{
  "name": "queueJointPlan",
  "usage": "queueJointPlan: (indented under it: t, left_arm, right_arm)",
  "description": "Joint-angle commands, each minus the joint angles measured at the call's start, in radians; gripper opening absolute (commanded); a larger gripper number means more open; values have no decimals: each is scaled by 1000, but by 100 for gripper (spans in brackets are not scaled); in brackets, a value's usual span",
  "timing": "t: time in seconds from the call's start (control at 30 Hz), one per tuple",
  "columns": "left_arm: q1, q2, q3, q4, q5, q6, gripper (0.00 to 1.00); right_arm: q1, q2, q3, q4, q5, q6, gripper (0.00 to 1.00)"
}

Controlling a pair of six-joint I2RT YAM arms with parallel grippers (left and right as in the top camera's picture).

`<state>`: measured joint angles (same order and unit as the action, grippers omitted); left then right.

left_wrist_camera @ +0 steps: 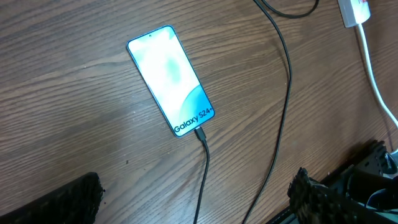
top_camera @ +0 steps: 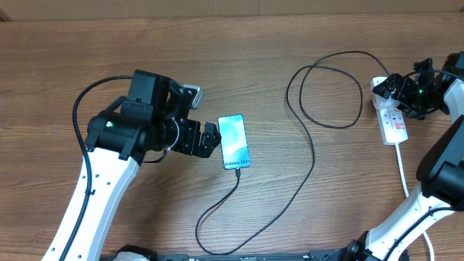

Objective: Plug charger to phone and switch on socket
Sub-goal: 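Press the orange switch beside the charger with the right gripper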

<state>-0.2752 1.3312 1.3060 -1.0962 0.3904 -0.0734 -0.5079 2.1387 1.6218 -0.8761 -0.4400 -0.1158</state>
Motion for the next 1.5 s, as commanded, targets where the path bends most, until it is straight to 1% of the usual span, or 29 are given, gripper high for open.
queueJointPlan:
  t: [0.0, 0.53, 0.8, 1.47]
  left_arm:
    - [-7, -17, 15, 1, 18, 22, 99]
    - [-7, -17, 15, 1, 18, 22, 99]
    - [-7, -17, 15, 1, 18, 22, 99]
    - [-7, -17, 15, 1, 18, 22, 99]
  right_arm:
    - [3, 23, 35, -21, -5, 9, 100]
    - [37, 23, 34, -49, -6, 2, 100]
    - [35, 23, 27, -59, 21, 3, 100]
    - [36, 23, 22, -74, 12, 2, 100]
